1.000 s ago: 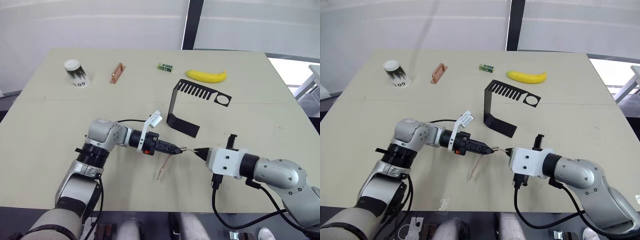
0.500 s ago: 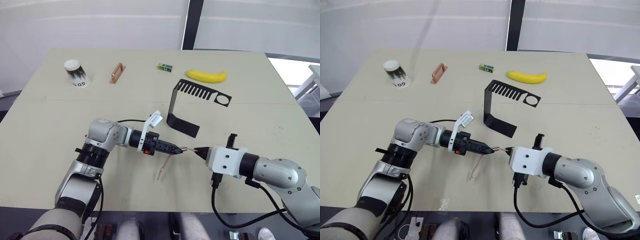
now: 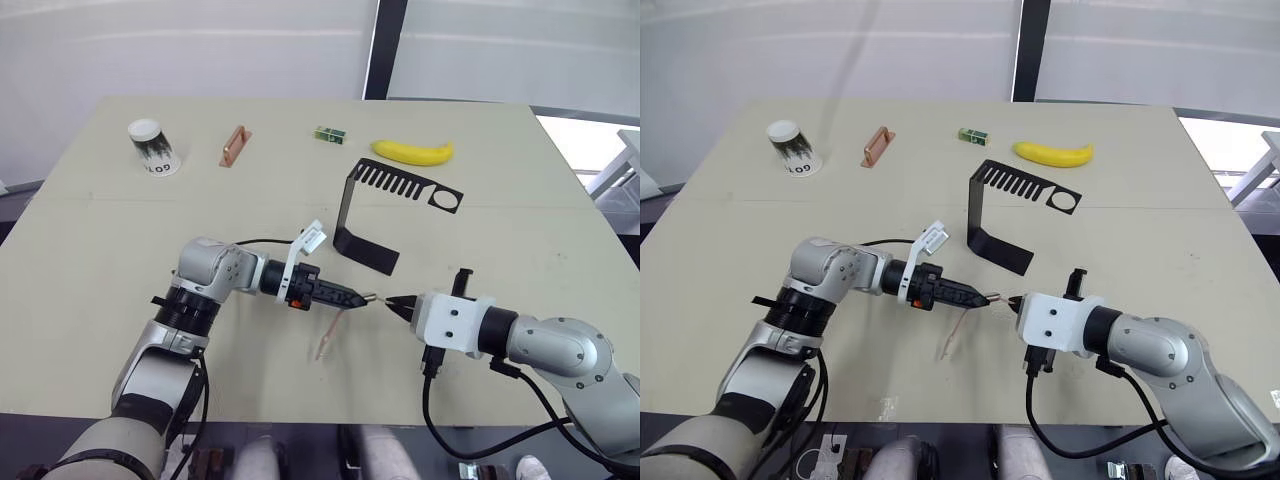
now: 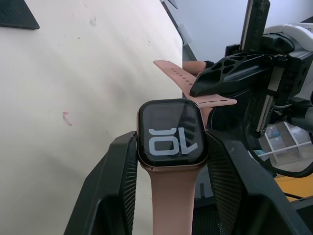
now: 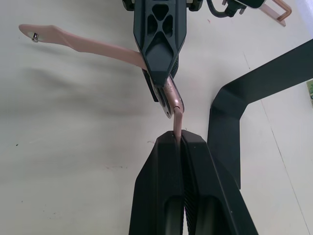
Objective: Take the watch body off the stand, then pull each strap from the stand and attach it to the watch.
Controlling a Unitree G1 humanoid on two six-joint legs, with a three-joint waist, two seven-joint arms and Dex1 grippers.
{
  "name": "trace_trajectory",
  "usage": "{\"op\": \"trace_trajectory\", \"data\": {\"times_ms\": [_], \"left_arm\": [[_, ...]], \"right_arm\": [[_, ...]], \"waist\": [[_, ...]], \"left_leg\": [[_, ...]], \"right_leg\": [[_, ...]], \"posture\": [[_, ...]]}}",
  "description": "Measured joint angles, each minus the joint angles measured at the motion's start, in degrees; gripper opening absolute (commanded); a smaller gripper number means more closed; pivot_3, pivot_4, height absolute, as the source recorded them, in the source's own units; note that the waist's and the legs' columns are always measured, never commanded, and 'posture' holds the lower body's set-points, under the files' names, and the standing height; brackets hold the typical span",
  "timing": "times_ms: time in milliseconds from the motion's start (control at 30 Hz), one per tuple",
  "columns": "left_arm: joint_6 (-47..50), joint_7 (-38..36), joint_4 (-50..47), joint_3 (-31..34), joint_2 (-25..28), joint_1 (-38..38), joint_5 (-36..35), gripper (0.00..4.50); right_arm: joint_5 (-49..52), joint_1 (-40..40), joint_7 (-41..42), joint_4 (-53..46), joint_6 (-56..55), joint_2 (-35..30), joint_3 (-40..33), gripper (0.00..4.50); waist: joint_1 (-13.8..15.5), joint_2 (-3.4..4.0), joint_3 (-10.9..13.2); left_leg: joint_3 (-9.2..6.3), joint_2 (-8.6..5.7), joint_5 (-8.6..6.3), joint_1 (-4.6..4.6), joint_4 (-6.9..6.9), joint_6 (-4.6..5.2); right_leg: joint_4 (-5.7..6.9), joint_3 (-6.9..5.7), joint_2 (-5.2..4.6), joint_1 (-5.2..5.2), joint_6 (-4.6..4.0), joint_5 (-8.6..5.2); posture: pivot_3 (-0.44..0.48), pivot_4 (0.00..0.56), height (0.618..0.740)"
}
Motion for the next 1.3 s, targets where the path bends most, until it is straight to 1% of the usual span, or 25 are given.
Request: {"op": "trace_trajectory", "data": {"times_ms": [367,533,1033,1300], "left_arm": [[1.11,0.85,-0.01,0.62,-0.34,0.0,-0.42,1.58],[2.22,1.68,-0.12,1.85,-1.08,0.0,-0.87,1.58],[4.29,4.4,-0.94,2.79,-2.1,0.31,-1.0,1.58],[5.25,5.93,-2.82,3.74,-2.7,1.38,-1.01,1.58]], "right_arm": [[-0.23,-0.49,0.0,0.02,0.25,0.01,0.11,0.0],[-0.89,-1.47,0.0,0.06,0.43,0.01,0.28,0.0],[-2.61,-2.26,0.0,0.06,2.56,0.16,2.33,0.0],[-4.2,-3.27,0.02,0.24,2.85,0.15,3.01,0.0]], "waist": [[-0.01,0.0,0.0],[0.03,0.0,0.0],[-0.01,0.0,0.0],[-0.03,0.0,0.0]], "left_leg": [[0.0,0.0,0.0,0.0,0.0,0.0],[0.0,0.0,0.0,0.0,0.0,0.0],[0.0,-0.01,0.0,0.01,0.0,-0.01],[0.0,-0.01,0.01,0.02,0.01,-0.01]], "right_leg": [[0.01,0.0,0.0,0.0,0.0,0.0],[0.01,0.0,-0.01,0.0,0.0,0.0],[0.03,0.0,-0.01,0.0,0.0,0.0],[0.04,0.01,-0.01,0.0,0.0,0.0]], "posture": [[0.0,0.15,0.74],[0.0,0.15,0.74],[0.0,0.15,0.74],[0.0,0.15,0.74]]}}
